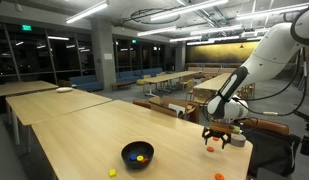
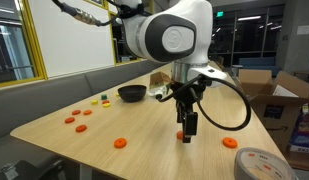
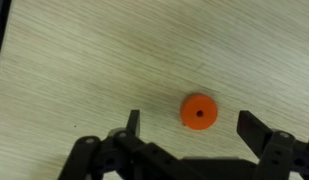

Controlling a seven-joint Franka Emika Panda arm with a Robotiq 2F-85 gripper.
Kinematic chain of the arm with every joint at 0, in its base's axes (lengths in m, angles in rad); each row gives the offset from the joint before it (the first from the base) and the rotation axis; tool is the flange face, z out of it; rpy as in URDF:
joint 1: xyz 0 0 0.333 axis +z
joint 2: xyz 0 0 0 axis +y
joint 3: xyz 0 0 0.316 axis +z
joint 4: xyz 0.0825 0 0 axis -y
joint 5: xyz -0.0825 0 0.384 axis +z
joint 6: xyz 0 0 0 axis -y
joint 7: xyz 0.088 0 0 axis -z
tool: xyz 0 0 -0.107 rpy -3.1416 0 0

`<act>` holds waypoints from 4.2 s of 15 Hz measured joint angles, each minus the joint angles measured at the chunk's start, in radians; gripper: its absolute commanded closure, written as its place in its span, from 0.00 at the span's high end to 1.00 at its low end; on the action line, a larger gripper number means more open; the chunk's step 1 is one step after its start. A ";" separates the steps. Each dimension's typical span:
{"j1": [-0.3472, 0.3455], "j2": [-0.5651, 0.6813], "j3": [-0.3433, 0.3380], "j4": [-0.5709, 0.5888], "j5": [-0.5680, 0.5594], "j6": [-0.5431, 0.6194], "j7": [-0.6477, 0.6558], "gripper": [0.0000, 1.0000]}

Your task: Put the blue, yellow and three orange squares inside the building.

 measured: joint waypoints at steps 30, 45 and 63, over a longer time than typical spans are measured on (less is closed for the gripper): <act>0.021 0.127 0.013 0.112 -0.048 -0.040 -0.048 1.00; 0.040 0.071 0.010 0.065 -0.086 -0.005 -0.031 0.26; 0.201 -0.049 0.206 0.203 -0.183 0.022 0.023 0.26</act>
